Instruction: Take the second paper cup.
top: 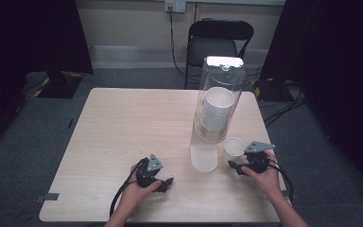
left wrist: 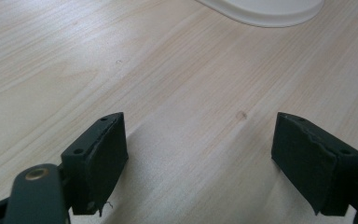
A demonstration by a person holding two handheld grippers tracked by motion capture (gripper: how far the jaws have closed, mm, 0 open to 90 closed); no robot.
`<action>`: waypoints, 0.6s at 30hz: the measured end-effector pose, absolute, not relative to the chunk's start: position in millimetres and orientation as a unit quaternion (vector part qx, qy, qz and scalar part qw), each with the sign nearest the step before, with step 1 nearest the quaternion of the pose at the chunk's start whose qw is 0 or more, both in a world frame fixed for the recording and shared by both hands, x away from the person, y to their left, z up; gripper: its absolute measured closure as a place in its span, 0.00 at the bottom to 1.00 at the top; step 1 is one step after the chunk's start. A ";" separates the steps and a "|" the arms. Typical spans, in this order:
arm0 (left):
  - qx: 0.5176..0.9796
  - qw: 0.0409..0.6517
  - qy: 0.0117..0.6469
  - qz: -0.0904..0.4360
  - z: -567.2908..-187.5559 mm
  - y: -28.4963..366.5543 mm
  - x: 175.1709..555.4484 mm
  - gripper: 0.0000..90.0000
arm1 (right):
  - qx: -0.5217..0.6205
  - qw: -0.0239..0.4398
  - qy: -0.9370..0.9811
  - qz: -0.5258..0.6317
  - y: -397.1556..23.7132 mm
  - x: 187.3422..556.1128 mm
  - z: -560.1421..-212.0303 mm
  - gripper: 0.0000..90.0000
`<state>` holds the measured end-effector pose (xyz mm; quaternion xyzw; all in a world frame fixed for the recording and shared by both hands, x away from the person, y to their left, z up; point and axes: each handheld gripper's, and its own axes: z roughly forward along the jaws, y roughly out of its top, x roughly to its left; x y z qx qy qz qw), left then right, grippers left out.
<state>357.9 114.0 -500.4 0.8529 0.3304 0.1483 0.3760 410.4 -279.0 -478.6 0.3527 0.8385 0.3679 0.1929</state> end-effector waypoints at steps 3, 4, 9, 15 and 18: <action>0.853 0.375 0.330 0.148 -500.3 114.2 357.8 0.20 | 0.357 0.199 0.838 0.362 -280.7 420.2 -478.4 0.27; 0.853 0.375 0.330 0.148 -500.3 114.2 357.7 0.20 | 0.358 0.206 0.838 0.356 -281.4 424.9 -478.3 0.27; 0.854 0.376 0.328 0.149 -500.4 115.8 356.6 0.19 | 0.371 0.219 0.832 0.351 -285.0 433.9 -477.5 0.22; 0.855 0.376 0.326 0.145 -500.3 117.8 354.7 0.19 | 0.362 0.203 0.836 0.359 -286.3 400.4 -470.4 0.23; 0.855 0.377 0.326 0.145 -500.5 118.0 354.6 0.19 | 0.351 0.191 0.842 0.364 -282.8 382.6 -466.8 0.23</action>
